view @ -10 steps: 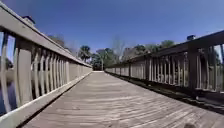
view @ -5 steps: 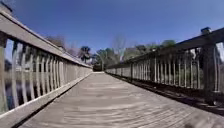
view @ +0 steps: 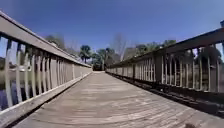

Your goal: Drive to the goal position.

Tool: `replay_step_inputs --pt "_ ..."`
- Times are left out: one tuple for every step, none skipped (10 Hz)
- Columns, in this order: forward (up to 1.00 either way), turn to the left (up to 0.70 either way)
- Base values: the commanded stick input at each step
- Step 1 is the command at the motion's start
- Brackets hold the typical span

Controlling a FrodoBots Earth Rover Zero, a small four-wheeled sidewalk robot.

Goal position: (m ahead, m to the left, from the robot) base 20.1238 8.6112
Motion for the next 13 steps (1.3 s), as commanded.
replay_step_inputs --pt "0.70 0.00" --pt "0.70 0.00" --pt "0.70 0.00" --pt "0.70 0.00" --pt "0.70 0.00" --pt "0.70 0.00" --pt "0.70 0.00" --pt "0.70 0.00" --pt "0.70 0.00" --pt "0.70 0.00" --pt "0.70 0.00" --pt "0.70 0.00" --pt "0.70 0.00"
